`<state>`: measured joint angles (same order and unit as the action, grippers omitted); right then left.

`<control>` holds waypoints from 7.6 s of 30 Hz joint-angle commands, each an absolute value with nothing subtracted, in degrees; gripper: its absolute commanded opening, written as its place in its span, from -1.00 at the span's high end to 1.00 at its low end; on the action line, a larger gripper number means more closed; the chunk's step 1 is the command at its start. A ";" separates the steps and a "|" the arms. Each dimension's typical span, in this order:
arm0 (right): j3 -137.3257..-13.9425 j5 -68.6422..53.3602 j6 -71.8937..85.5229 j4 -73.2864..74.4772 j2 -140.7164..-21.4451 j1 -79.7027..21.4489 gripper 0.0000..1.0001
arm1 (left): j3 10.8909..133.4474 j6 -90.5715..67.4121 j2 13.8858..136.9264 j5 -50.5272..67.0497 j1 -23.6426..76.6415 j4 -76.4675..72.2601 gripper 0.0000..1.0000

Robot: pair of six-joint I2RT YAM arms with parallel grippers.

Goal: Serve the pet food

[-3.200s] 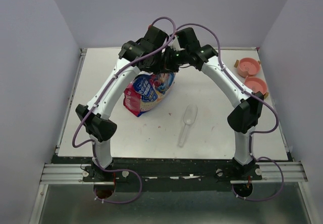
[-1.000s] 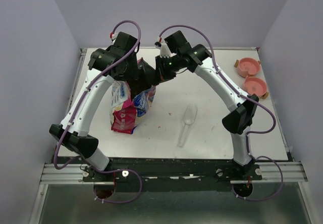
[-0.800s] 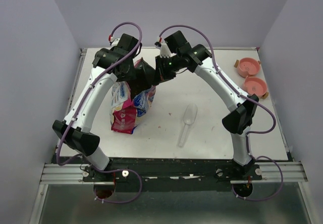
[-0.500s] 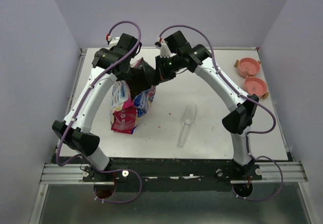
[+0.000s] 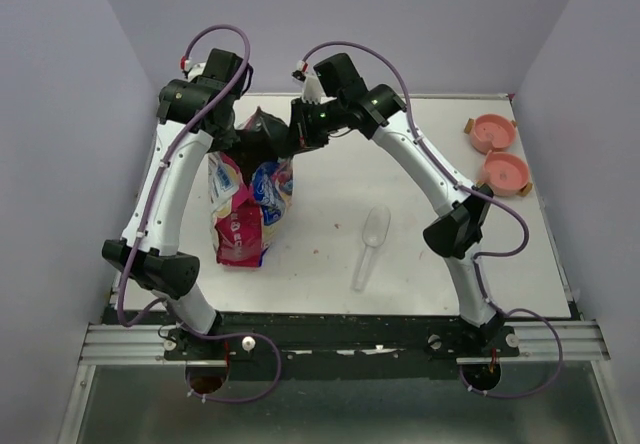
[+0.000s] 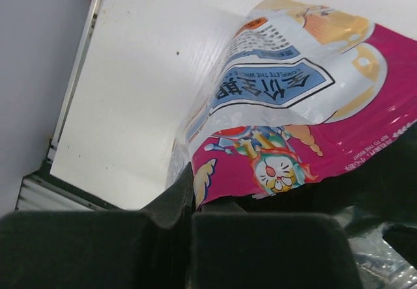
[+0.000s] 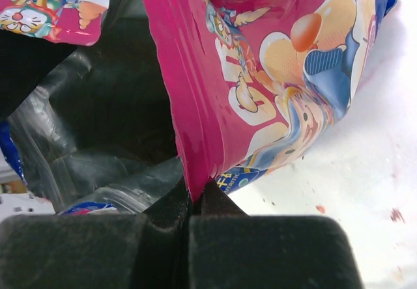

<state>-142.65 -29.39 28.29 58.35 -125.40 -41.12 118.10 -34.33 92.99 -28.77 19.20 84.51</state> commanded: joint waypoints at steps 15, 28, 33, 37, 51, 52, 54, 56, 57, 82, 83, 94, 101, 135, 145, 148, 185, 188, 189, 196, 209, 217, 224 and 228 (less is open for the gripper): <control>-111.89 -19.62 22.59 57.63 -112.07 -34.72 0.31 | 106.10 -29.35 88.07 -4.40 19.77 63.55 1.00; -80.21 -18.08 33.29 57.86 -83.79 -34.89 -1.00 | 109.16 -29.88 89.74 -1.76 21.62 68.29 1.00; -58.91 -24.09 43.84 43.10 -74.90 -35.77 -1.00 | 106.79 -30.15 88.07 1.65 21.62 67.94 1.00; -50.21 -19.25 46.66 31.76 -73.47 -37.88 -0.93 | 103.54 -30.41 86.05 5.18 21.71 67.85 1.00; -38.14 -4.15 53.17 11.34 -80.06 -40.87 -0.53 | 94.13 -32.43 78.58 10.37 21.71 64.16 1.00; -38.23 -2.74 53.43 11.34 -80.85 -41.04 -0.48 | 93.96 -32.61 78.57 10.37 21.71 64.16 1.00; -39.28 -0.54 54.22 14.05 -83.13 -41.31 -0.36 | 93.52 -33.04 78.57 10.81 21.88 63.81 1.00; -40.95 -0.26 53.44 16.16 -85.59 -42.01 -0.16 | 93.51 -33.48 79.27 11.34 21.88 63.46 1.00; -42.00 -0.26 53.00 17.22 -86.65 -42.71 -0.04 | 93.78 -33.57 79.54 11.42 21.88 63.20 1.00; -64.25 20.75 40.17 40.26 -108.81 -44.38 0.42 | 93.52 -37.27 73.83 -3.87 20.66 65.31 1.00; -63.90 19.79 39.90 39.64 -108.81 -44.30 0.35 | 92.99 -37.27 73.74 -3.87 20.39 65.13 1.00; -58.71 13.36 36.30 32.44 -101.70 -44.30 -0.07 | 94.74 -37.27 74.62 -4.92 15.91 65.30 1.00; -55.38 10.90 34.80 26.47 -95.64 -44.38 -0.47 | 93.43 -37.27 74.27 -3.52 15.64 63.99 1.00; -31.91 41.65 44.21 -4.90 -88.77 -59.14 -0.43 | 85.87 -35.60 69.88 -6.06 15.56 59.42 1.00; -28.48 49.92 42.10 -17.74 -98.87 -65.03 -0.31 | 80.78 -35.42 66.89 -5.71 15.56 52.21 1.00; -28.04 51.32 41.92 -20.65 -103.08 -66.53 -0.28 | 79.72 -35.16 66.01 -6.24 15.56 51.07 1.00; -100.10 14.69 41.85 78.40 -79.81 -61.26 0.99 | 80.24 -30.85 67.75 -4.93 15.64 49.04 1.00; -99.06 5.92 37.45 70.87 -75.34 -61.26 0.99 | 83.49 -30.15 71.01 -1.68 15.65 50.36 1.00; -98.88 2.32 36.22 69.19 -74.71 -61.17 0.99 | 84.19 -29.89 71.97 -0.36 15.73 51.14 1.00; -107.48 -3.16 34.36 68.83 -77.34 -61.26 0.99 | 83.76 -28.65 70.67 3.16 16.26 53.09 1.00; -101.33 -14.60 41.39 57.73 -86.46 -60.82 0.99 | 75.41 -31.73 63.72 16.78 19.51 42.90 1.00; -108.80 -20.22 45.17 61.96 -96.58 -50.54 0.99 | 73.13 -36.03 63.72 16.35 22.76 43.86 1.00; -109.27 -10.75 41.57 67.86 -101.52 -50.62 0.99 | 70.84 -42.44 66.53 20.55 27.33 39.48 1.00; -98.30 -5.90 39.73 63.92 -99.85 -50.27 0.99 | 70.49 -45.53 69.60 22.15 29.97 36.74 1.00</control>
<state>-106.94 -12.47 42.17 64.07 -100.95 -50.30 70.67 -38.89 66.81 12.73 26.55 43.77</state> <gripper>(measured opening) 0.316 0.009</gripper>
